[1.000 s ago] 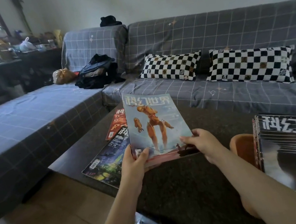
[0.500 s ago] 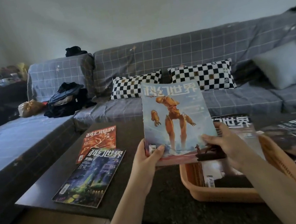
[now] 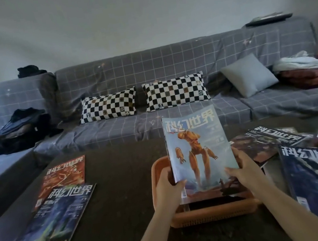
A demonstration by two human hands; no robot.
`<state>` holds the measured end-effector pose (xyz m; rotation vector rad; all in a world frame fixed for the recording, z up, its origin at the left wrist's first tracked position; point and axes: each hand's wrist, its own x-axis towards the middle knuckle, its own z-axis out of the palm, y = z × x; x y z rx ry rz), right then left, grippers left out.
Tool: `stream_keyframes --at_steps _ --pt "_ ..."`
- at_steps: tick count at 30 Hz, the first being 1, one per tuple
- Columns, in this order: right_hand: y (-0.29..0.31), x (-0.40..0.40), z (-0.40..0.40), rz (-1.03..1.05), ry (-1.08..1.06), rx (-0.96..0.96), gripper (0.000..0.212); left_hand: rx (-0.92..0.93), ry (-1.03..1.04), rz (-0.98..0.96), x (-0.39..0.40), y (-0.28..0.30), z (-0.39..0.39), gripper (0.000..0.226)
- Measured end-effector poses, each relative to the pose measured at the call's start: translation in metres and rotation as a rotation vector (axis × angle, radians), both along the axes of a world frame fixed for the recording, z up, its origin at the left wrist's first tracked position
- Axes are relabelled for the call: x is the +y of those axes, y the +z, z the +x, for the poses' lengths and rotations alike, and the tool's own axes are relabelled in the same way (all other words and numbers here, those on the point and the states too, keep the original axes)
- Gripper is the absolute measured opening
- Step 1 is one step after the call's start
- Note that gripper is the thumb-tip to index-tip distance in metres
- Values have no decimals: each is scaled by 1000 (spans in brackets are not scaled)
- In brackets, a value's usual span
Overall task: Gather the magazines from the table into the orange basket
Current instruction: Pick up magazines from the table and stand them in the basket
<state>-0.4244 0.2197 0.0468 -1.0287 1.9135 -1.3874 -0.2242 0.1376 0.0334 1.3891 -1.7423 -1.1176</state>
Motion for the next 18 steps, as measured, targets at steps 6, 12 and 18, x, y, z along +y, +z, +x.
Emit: stream_keyframes --at_steps 6,12,18 --pt "-17 -1 -4 237 -54 335 48 -170 17 -49 0 -10 -1 46" --pt "-25 -4 2 275 -94 434 34 -180 96 -114 2 -14 -3 48" --pt "-23 -7 -1 328 -52 433 34 -181 135 -95 -1 -15 -3 30"
